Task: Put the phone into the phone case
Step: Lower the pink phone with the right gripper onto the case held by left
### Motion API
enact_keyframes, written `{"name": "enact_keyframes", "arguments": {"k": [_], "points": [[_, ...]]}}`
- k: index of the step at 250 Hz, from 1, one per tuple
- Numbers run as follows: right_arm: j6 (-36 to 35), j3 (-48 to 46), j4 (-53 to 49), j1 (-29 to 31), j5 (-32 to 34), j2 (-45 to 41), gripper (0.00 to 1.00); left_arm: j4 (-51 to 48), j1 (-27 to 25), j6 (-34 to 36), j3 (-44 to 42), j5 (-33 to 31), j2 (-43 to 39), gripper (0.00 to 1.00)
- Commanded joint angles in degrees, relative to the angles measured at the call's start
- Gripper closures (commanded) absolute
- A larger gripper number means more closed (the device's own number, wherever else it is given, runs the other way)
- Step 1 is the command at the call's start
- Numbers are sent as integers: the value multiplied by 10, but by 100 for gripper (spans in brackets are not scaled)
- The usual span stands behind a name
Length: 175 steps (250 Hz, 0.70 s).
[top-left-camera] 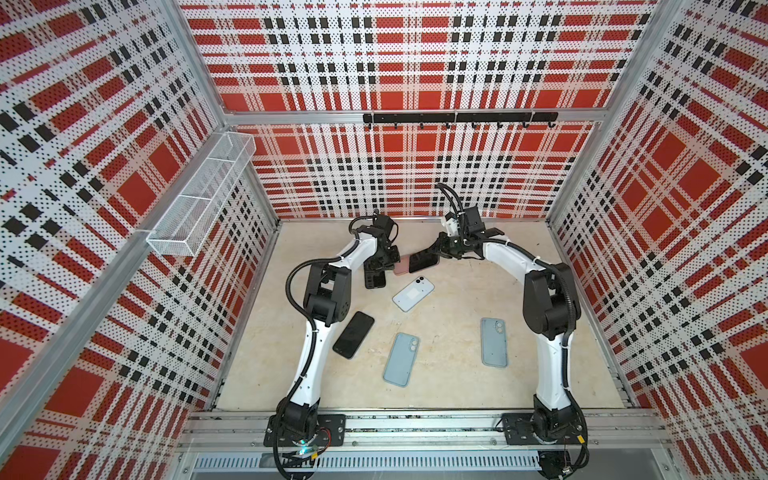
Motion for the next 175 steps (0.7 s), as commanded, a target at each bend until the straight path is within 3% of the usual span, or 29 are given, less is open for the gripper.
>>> {"name": "enact_keyframes", "arguments": {"k": [1,73,175], "points": [[0,-10,52,2,0,-46,100,9,-10,5,-21,-48,-14,100],[12,-55,87,-5,2,-80,100,6,-42,52,-72,-99,-46,100],[22,-120,118,-16,10,-137,100,-6,-74,109,-106,-115,-70,100]]}}
